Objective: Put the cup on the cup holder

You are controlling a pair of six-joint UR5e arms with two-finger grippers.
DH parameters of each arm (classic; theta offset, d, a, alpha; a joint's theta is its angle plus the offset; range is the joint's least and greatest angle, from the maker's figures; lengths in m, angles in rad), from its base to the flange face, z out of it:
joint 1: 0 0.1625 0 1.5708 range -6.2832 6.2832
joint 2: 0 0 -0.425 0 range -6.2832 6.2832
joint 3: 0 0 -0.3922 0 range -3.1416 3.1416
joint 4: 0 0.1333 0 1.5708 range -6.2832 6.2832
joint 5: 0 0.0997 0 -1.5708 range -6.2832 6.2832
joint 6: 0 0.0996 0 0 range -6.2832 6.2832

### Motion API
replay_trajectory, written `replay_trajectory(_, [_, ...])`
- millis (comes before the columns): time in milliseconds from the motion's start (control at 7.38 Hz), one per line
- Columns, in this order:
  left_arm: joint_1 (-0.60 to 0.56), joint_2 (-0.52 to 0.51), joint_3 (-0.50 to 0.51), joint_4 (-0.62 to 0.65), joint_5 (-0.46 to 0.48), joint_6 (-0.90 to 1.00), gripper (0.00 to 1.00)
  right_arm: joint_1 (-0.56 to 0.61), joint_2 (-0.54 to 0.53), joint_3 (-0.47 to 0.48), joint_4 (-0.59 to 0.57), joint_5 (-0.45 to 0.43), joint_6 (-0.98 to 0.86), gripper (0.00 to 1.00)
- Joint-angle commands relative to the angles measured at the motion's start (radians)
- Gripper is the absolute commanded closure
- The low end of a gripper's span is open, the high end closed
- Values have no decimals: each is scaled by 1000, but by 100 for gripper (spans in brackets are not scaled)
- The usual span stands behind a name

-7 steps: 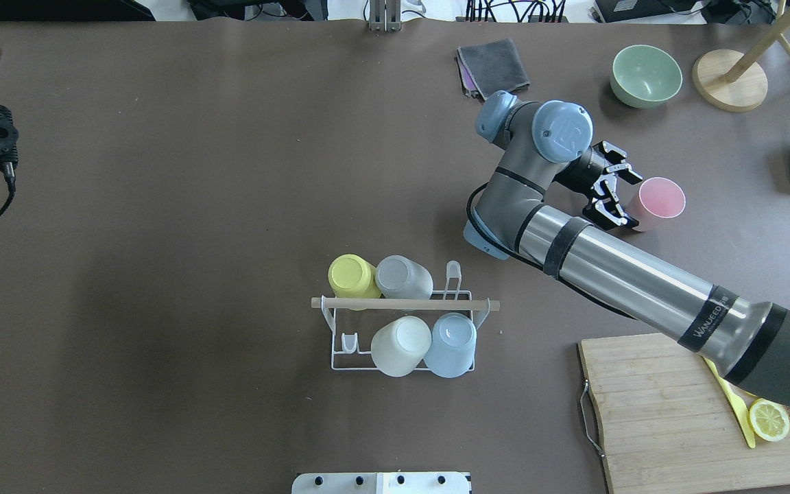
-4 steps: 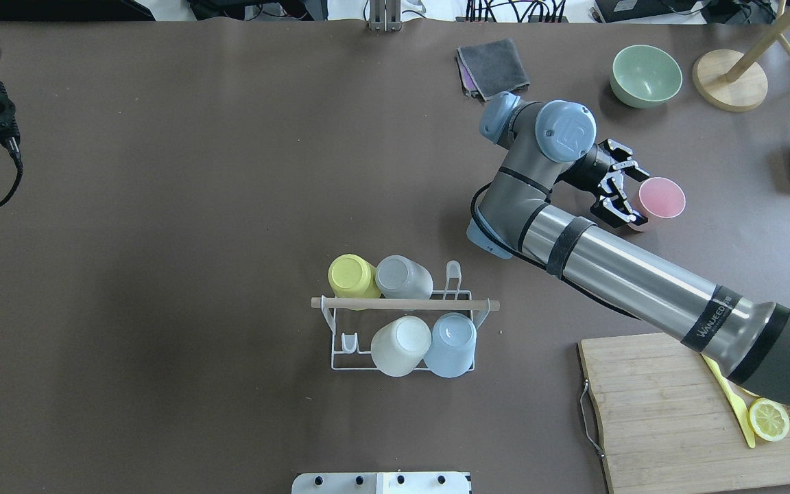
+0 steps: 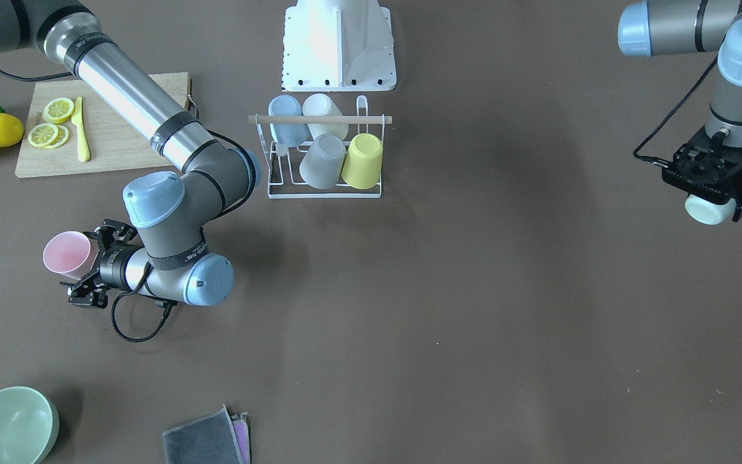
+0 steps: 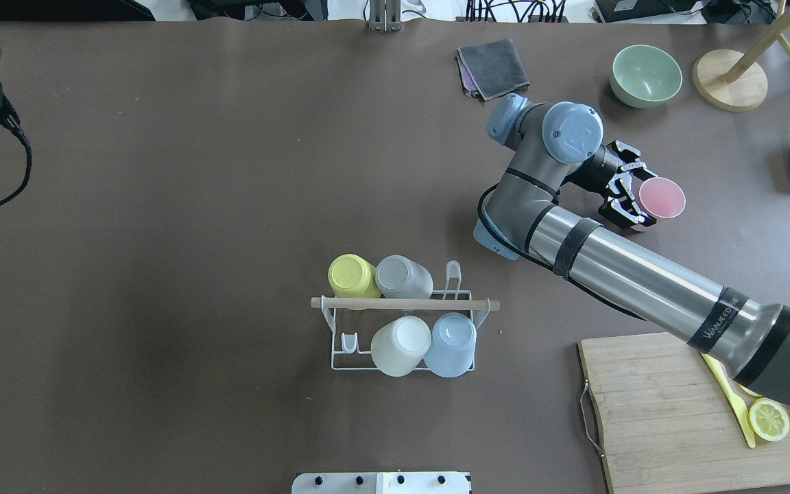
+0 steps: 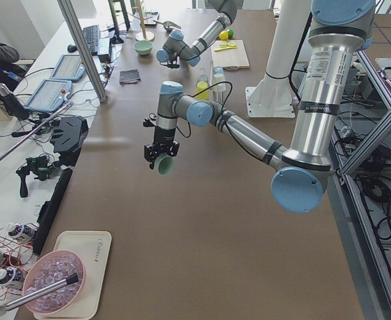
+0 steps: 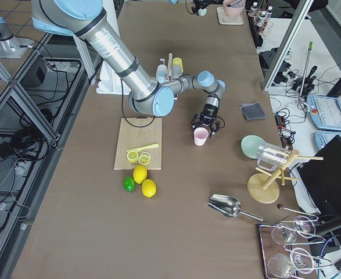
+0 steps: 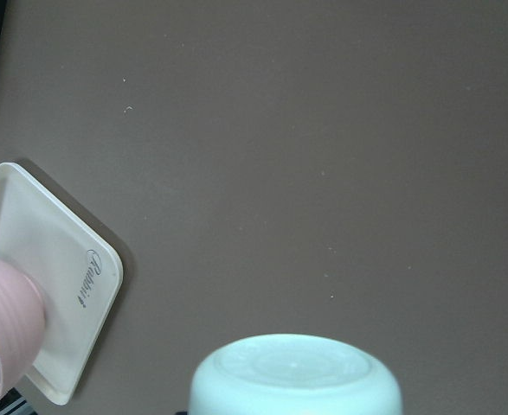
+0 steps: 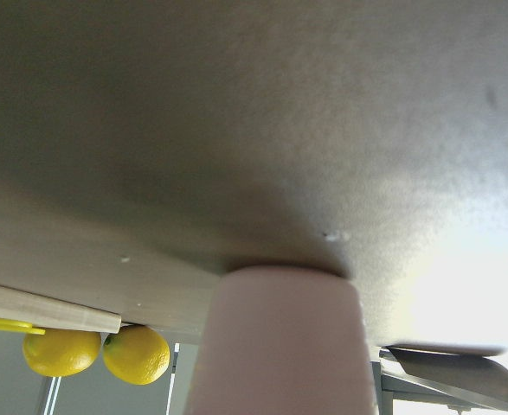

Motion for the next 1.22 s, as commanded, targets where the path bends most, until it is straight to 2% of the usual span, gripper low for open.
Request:
replay_trajectory(0, [-49, 0, 4, -120, -105, -32, 100, 0, -2, 1, -10, 0, 0, 0])
replay_trajectory(136, [-56, -1, -2, -127, -185, -65, 100, 0, -4, 4, -11, 0, 0, 8])
replay_trajectory(271, [-60, 3, 8, -224, -189, -73, 100, 0, -4, 5, -11, 0, 0, 23])
replay_trajectory(542, [-62, 78, 72, -594, -195, -145, 100, 0, -4, 9, -11, -2, 0, 41])
replay_trajectory(814, [-59, 101, 164, -982, -209, -261, 100, 2, -18, 60, -36, -11, 0, 43])
replay_trajectory(949, [-59, 91, 200, -1106, -294, -280, 100, 17, -62, 161, -47, -8, 3, 43])
replay_trajectory(1085, [-63, 85, 174, -1145, -360, -384, 100, 43, -117, 282, -45, 0, 6, 42])
